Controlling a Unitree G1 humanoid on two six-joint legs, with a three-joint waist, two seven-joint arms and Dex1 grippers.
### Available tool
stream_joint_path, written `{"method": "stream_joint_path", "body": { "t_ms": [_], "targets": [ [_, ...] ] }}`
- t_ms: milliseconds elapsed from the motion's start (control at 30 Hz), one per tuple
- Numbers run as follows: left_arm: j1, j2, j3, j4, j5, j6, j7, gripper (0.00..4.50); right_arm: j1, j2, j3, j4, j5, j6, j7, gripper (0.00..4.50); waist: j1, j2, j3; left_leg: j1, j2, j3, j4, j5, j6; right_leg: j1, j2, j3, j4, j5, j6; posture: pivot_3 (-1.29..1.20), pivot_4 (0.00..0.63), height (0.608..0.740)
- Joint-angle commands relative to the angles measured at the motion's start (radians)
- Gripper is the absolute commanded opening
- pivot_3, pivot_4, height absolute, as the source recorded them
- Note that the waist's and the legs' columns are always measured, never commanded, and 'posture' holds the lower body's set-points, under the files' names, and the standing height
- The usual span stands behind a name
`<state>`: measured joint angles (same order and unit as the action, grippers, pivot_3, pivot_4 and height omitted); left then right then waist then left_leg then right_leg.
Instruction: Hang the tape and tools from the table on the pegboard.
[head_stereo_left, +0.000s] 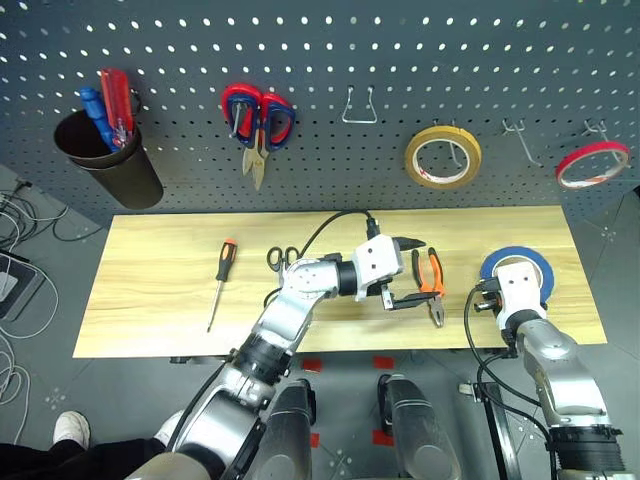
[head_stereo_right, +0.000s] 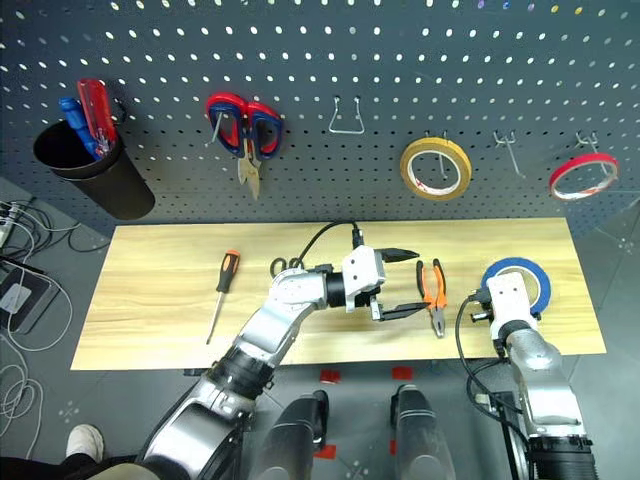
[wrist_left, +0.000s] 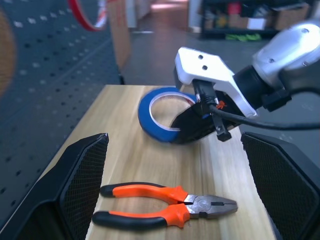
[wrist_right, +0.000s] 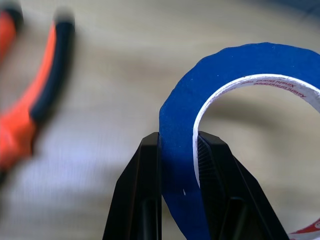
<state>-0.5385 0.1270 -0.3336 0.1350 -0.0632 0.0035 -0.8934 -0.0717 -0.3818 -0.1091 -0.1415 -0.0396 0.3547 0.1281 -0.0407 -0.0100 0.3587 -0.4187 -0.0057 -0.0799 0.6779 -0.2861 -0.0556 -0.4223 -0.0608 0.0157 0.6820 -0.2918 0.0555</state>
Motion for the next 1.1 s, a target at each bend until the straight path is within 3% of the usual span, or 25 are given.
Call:
{"method": "stream_joint_path", "body": {
  "t_ms": [33,200,433,733,933,1100],
  "targets": [
    [0.061,0.000,0.020,-0.174,-0.021,0.104,0.077,4.50,0.033,-0.014,0.052,-0.069,-0.119,-0.182,-0.061,0.68,0.000,0.000,-0.018,0.000,0.000,0.001,0.000,0.000,0.000,0.000,0.000,0.000,0.000,0.000,0.000,-0.05,0.229,0.740],
    [0.122,0.032,0.010,-0.220,0.023,0.109,0.134,4.50,0.059,-0.051,0.099,0.009,-0.265,-0.437,-0.158,0.68,0.008,0.000,-0.063,0.002,-0.002,0.002,-0.001,0.000,0.000,0.002,0.000,-0.001,-0.002,0.000,0.000,-0.03,0.199,0.740],
    [0.086,0.022,0.007,-0.196,0.021,0.089,0.170,4.50,-0.015,-0.057,0.080,0.080,-0.325,-0.574,-0.231,0.68,0.012,0.000,-0.094,0.002,-0.003,0.003,0.000,0.000,0.000,0.003,0.001,0.000,-0.002,0.000,0.001,-0.01,0.168,0.740],
    [-0.017,-0.056,-0.006,-0.092,0.019,0.049,0.196,4.50,-0.201,-0.060,0.073,0.274,-0.208,-0.675,-0.149,0.68,0.014,0.000,-0.119,0.002,-0.003,0.005,0.000,0.000,0.000,0.003,0.002,0.001,-0.002,0.000,0.001,0.01,0.151,0.740],
    [-0.031,-0.064,-0.006,-0.068,0.021,0.028,0.196,4.50,-0.235,-0.025,0.051,0.331,-0.088,-0.653,-0.066,0.68,0.013,0.001,-0.129,0.002,-0.002,0.005,0.000,0.000,0.000,0.003,0.002,0.001,-0.002,0.000,0.001,0.01,0.151,0.740],
    [-0.020,-0.059,-0.009,-0.069,0.025,0.025,0.202,4.50,-0.203,-0.009,0.026,0.323,-0.035,-0.600,-0.043,2.28,0.015,0.002,-0.137,0.002,-0.003,0.005,0.000,0.000,0.000,0.003,0.002,0.001,-0.001,0.000,0.000,0.01,0.153,0.740]
  ]
}}
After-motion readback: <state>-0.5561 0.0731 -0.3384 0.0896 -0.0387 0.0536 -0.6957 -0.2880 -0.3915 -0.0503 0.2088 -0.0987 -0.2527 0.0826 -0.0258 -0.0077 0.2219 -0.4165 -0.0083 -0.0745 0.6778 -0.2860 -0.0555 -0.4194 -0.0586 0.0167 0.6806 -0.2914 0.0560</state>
